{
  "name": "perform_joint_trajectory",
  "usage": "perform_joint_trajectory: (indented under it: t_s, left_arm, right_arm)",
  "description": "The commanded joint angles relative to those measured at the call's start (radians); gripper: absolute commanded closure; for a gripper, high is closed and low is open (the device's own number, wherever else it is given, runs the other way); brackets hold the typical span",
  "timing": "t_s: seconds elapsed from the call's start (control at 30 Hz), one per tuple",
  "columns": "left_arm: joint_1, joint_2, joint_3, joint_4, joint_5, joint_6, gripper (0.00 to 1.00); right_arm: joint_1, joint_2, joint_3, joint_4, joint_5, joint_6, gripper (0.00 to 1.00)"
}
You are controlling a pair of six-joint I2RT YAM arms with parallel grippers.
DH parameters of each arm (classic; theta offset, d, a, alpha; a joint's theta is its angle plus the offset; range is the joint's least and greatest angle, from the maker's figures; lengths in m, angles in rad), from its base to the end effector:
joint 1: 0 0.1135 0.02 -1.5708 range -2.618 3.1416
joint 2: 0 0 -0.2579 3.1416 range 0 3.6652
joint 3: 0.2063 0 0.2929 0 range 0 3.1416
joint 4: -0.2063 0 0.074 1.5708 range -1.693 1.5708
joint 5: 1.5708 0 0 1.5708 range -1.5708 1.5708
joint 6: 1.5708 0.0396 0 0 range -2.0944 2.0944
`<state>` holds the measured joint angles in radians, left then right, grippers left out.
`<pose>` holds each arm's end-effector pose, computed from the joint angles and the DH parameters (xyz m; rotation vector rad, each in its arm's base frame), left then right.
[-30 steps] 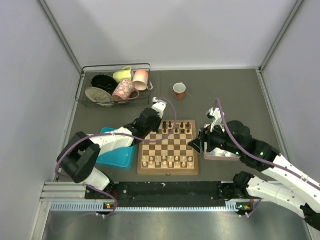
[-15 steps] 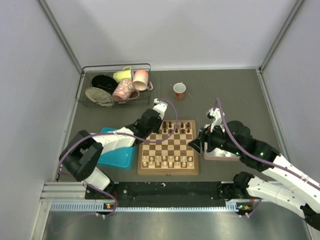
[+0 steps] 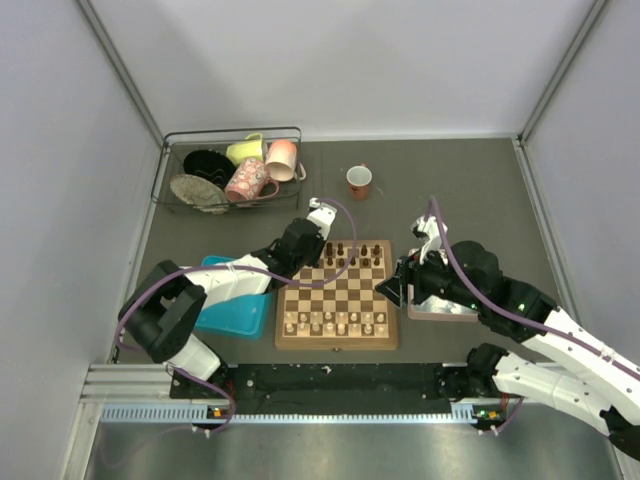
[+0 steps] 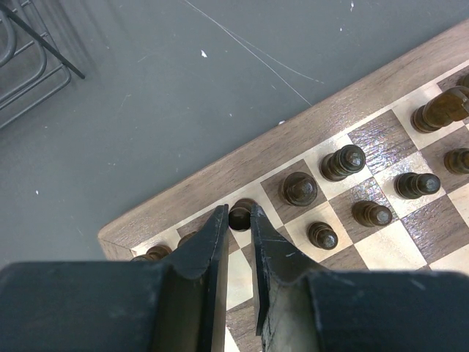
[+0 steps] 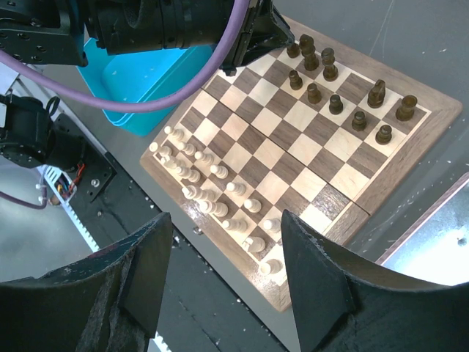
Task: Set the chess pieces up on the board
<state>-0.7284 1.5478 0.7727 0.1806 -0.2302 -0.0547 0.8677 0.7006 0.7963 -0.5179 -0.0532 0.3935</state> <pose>0.2703 -0.2290 0.1505 0.5862 2.0734 -0.2060 0.1316 0.1586 0.3204 -0.5280 2.0312 0.8457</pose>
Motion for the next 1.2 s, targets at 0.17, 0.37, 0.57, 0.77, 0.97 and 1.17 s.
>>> perform_joint_trajectory:
  t_s: [0.17, 0.37, 0.57, 0.77, 0.97, 1.17]
  left_arm:
    - [-0.006, 0.001, 0.025, 0.049, -0.008, 0.012, 0.77]
    - [-0.008, 0.003, 0.025, 0.049, -0.001, 0.01, 0.71]
    - [-0.008, -0.003, 0.025, 0.048, -0.001, 0.009, 0.69]
    - [-0.014, -0.021, 0.025, 0.045, -0.003, 0.006, 0.64]
    - [-0.022, -0.054, 0.034, 0.028, -0.015, 0.006, 0.61]
    - [-0.023, -0.118, 0.024, 0.0, -0.05, 0.012, 0.59]
  right_arm:
    - [-0.007, -0.001, -0.002, 0.025, -0.002, -0.005, 0.39]
    - [-0.006, 0.0, -0.006, 0.025, -0.005, -0.005, 0.39]
    - [-0.007, 0.0, -0.008, 0.027, -0.007, -0.004, 0.39]
    - [-0.007, -0.01, -0.005, 0.027, 0.004, 0.001, 0.39]
    - [-0.009, -0.02, 0.023, 0.027, 0.03, 0.005, 0.39]
    - [-0.019, -0.026, 0.024, 0.024, 0.082, 0.021, 0.39]
